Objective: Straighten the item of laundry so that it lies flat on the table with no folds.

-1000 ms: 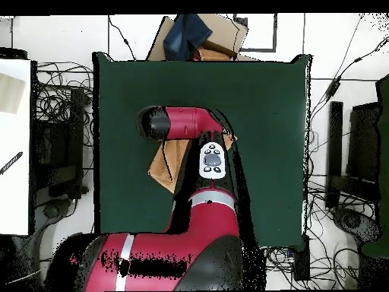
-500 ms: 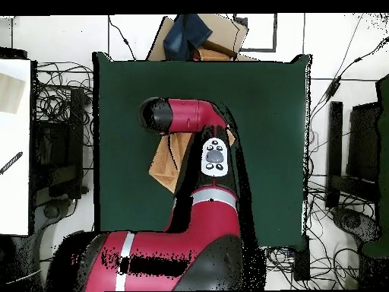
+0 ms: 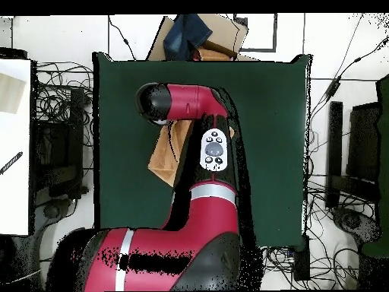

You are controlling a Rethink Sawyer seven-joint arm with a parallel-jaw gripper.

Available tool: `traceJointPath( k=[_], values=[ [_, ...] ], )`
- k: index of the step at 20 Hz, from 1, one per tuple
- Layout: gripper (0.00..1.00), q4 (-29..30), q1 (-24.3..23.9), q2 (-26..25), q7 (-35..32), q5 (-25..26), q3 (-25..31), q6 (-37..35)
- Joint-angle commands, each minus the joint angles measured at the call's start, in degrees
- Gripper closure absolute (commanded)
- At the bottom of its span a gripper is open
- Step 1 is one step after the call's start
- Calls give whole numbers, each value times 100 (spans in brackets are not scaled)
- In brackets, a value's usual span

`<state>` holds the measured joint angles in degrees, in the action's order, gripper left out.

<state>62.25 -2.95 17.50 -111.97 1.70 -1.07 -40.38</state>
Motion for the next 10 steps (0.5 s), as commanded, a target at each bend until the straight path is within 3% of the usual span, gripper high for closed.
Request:
traceJointPath(
  k=[1,10],
  values=[
    [100,-142,93,260,-1127,-321,41,-455],
    [100,1049,-497,693,-613,-814,1041,647]
  ],
)
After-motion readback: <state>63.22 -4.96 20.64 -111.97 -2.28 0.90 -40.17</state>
